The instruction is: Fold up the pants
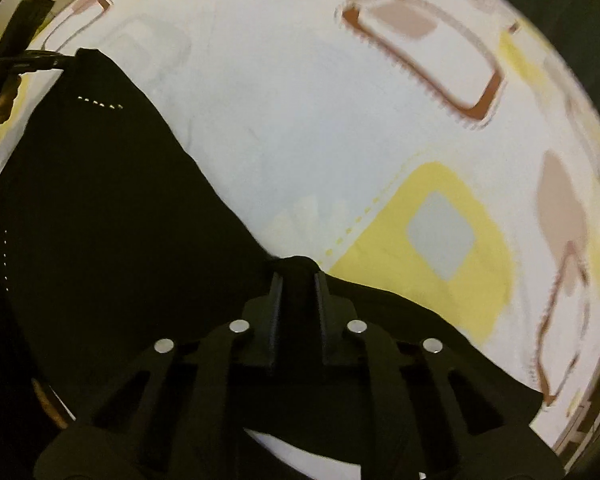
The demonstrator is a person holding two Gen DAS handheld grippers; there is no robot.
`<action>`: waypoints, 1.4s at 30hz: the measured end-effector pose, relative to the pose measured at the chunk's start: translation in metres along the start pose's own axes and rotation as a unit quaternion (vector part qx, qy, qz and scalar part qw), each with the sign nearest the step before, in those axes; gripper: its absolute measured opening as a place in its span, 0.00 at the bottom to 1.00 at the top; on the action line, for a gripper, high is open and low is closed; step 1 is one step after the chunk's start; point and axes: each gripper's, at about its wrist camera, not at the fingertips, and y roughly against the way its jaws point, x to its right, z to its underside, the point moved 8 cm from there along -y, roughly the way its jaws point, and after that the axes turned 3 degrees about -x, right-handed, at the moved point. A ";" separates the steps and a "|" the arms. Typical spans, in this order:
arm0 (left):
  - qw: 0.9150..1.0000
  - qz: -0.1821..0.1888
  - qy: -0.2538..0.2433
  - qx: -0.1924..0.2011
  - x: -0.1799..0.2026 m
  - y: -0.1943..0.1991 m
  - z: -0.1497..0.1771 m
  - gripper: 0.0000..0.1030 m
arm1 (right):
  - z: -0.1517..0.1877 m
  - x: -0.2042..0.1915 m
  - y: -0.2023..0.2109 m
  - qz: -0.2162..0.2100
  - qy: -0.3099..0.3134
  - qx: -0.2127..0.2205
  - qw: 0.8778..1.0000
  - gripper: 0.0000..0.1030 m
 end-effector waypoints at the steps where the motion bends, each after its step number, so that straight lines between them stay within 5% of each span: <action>1: 1.000 0.002 0.004 0.008 0.002 0.005 -0.001 0.10 | 0.003 -0.001 0.011 0.009 -0.001 0.017 1.000 0.08; 3: 1.000 0.008 0.012 0.025 0.005 0.018 0.000 0.10 | 0.013 -0.007 0.039 0.039 -0.002 0.062 0.997 0.00; 8: 0.999 0.018 0.012 0.048 0.018 0.048 0.025 0.09 | 0.065 -0.036 0.085 0.092 -0.015 0.144 0.985 0.00; 14: 0.999 0.012 -0.014 0.051 0.044 0.061 0.055 0.09 | 0.113 -0.069 0.063 0.089 -0.015 0.124 0.988 0.00; 16: 0.999 0.012 -0.009 0.053 0.047 0.061 0.050 0.09 | 0.104 -0.057 0.058 0.066 -0.035 0.119 0.990 0.04; 20: 0.999 -0.002 0.002 0.051 0.042 0.057 0.041 0.09 | 0.066 -0.023 0.045 0.046 -0.056 0.114 0.991 0.55; 31: 0.999 -0.029 0.038 0.020 0.004 0.032 0.041 0.09 | -0.018 0.000 -0.053 0.045 0.041 0.003 0.998 0.62; 33: 0.998 -0.032 0.045 0.013 -0.003 0.027 0.040 0.09 | -0.022 0.001 -0.064 0.016 0.034 -0.011 0.999 0.55; 34: 0.998 -0.033 0.049 0.010 -0.005 0.025 0.040 0.09 | -0.022 0.001 -0.067 -0.006 0.021 -0.019 1.000 0.29; 35: 0.998 -0.034 0.053 0.007 -0.008 0.022 0.039 0.09 | -0.023 0.002 -0.068 -0.029 0.005 -0.026 0.999 0.16; 42: 0.998 -0.014 0.052 0.042 0.006 0.037 0.034 0.09 | 0.001 -0.010 -0.002 0.031 0.025 0.070 0.997 0.07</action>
